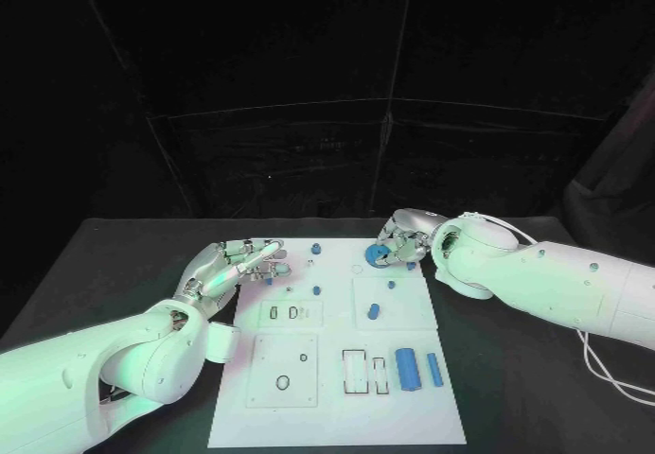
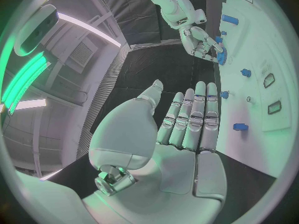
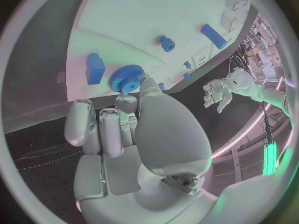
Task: Assemble the parts on the task board
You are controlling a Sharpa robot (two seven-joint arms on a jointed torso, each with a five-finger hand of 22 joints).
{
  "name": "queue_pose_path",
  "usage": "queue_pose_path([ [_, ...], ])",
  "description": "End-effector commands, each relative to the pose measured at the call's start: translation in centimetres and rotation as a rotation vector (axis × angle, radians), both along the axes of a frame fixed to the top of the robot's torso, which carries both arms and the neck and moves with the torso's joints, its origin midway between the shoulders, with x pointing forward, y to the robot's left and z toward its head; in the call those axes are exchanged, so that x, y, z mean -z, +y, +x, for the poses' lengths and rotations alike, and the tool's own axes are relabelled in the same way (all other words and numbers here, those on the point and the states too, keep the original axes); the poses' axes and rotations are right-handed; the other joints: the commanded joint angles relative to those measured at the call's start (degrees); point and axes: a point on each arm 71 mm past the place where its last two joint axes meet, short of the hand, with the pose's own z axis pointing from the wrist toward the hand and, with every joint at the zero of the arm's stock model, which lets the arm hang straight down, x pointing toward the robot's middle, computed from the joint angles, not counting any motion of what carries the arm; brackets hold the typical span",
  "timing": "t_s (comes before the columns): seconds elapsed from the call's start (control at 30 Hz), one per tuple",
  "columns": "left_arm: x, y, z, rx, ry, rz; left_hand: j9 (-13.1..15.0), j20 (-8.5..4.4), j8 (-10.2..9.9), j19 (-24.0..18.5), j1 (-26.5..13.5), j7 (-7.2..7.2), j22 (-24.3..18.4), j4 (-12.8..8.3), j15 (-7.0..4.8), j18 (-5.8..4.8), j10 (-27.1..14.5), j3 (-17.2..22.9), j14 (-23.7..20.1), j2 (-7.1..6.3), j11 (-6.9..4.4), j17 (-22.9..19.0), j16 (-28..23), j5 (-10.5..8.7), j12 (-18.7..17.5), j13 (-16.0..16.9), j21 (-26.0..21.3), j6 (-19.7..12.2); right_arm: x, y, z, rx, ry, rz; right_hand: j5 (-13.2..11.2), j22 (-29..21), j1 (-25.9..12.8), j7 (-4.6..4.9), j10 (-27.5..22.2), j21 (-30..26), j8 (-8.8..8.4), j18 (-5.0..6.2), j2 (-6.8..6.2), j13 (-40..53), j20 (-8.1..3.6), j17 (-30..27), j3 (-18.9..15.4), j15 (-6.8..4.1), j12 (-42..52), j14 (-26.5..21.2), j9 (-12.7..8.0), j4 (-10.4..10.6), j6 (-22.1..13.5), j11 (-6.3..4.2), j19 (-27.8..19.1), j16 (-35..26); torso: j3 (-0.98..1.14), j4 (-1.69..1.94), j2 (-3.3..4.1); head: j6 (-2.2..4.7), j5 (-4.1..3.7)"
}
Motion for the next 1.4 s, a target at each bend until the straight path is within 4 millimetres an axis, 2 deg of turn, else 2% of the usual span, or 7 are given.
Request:
queue_pose_path([
  [0.03,-0.1,-0.2,0.0,0.016,-0.001,-0.007,-0.03,0.18,-0.23,0.14,0.22,0.59,-0.05,-0.30,0.03,0.79,-0.02,-0.09,-0.18,0.31,0.16,-0.07,-0.24,0.21,-0.35,-0.03,-0.19,0.17,0.0,0.0,0.1,0.009,-0.005,-0.045,0.42,0.29,0.70,-0.09,0.62,0.44,0.45,-0.89,0.46,1.74,0.02,0.51,0.18,0.09,1.56,3.06,0.08,-0.36,0.52,-0.03,0.42,0.38,0.00,-0.02,0.00,-0.07,0.02],
  [0.37,0.0,-0.1,0.0,0.018,0.003,-0.006,-0.03,0.18,-0.26,0.16,0.30,0.58,-0.07,-0.39,0.03,0.79,-0.02,-0.05,-0.18,0.35,0.15,-0.07,-0.28,0.21,-0.38,-0.03,-0.21,0.18,0.0,0.3,0.1,0.000,-0.018,-0.083,-2.56,1.39,3.25,-0.17,1.56,0.94,0.78,-1.10,1.59,6.05,-0.08,2.32,1.80,0.00,5.06,3.28,0.00,-2.55,1.55,-0.14,1.04,1.20,0.02,-0.03,0.00,-0.22,-0.03],
  [0.63,0.0,-0.1,0.0,0.019,0.006,-0.005,-0.03,0.18,-0.34,0.19,0.45,0.56,-0.12,-0.56,0.03,0.80,-0.02,0.02,-0.17,0.41,0.15,-0.07,-0.37,0.21,-0.46,-0.03,-0.25,0.19,-0.1,0.9,-0.1,-0.025,-0.041,-0.121,-7.33,2.28,4.83,-0.53,2.84,1.33,1.65,-1.25,1.49,9.35,-0.23,3.55,3.96,-0.20,7.84,3.43,0.15,-4.57,3.89,-0.44,1.50,1.72,0.02,0.00,0.00,-0.38,-0.09],
  [0.8,0.0,-0.1,0.0,0.018,0.007,-0.004,-0.03,0.18,-0.34,0.19,0.45,0.56,-0.12,-0.56,0.03,0.80,-0.02,0.02,-0.17,0.41,0.15,-0.07,-0.37,0.21,-0.46,-0.03,-0.25,0.19,-0.5,1.3,-0.2,-0.039,-0.090,-0.132,-8.76,3.05,5.78,-1.34,3.88,1.67,2.92,-1.39,2.83,11.41,-0.58,4.13,6.05,-0.71,9.65,3.51,0.55,-5.48,7.00,-1.13,1.98,1.95,0.02,-0.07,0.02,-0.38,-0.07],
  [0.97,0.0,0.0,0.0,0.018,0.006,-0.004,-0.03,0.18,-0.38,0.21,0.54,0.55,-0.15,-0.68,0.03,0.80,-0.02,0.08,-0.16,0.47,0.15,-0.06,-0.42,0.21,-0.51,-0.04,-0.27,0.19,-1.1,2.1,-0.7,-0.067,-0.160,-0.096,-7.21,4.40,4.17,-1.88,4.96,2.27,3.13,-1.67,4.04,13.54,-1.03,4.76,7.71,-1.12,11.51,3.64,0.55,-4.71,8.33,-1.58,2.89,2.19,-0.01,0.01,0.01,-0.33,0.00],
  [1.2,0.0,0.1,0.0,0.016,0.006,-0.004,-0.03,0.18,-0.39,0.21,0.57,0.55,-0.15,-0.70,0.03,0.80,-0.02,0.09,-0.16,0.49,0.15,-0.06,-0.43,0.21,-0.52,-0.03,-0.28,0.20,-2.1,4.1,-1.8,-0.118,-0.239,-0.026,-6.44,5.14,2.66,-1.97,5.15,2.62,2.84,-1.82,3.74,14.05,-1.19,4.99,8.44,-1.23,11.75,3.68,0.40,-4.14,8.49,-1.65,3.40,2.28,-0.11,0.11,-0.03,-0.15,0.09],
  [1.4,0.0,0.1,0.0,0.011,0.006,-0.002,-0.02,0.18,-0.49,0.27,0.83,0.52,-0.23,-1.02,0.02,0.80,0.02,0.21,-0.11,0.59,0.13,-0.05,-0.55,0.22,-0.62,-0.03,-0.34,0.25,-2.7,7.2,-2.6,-0.163,-0.287,0.002,-6.27,5.29,0.13,-1.85,5.21,2.69,2.32,-1.85,2.51,14.38,-1.15,5.14,8.69,-1.13,11.73,3.70,0.21,-2.93,8.33,-1.53,3.46,2.33,-0.08,0.18,0.02,0.04,0.38],
])
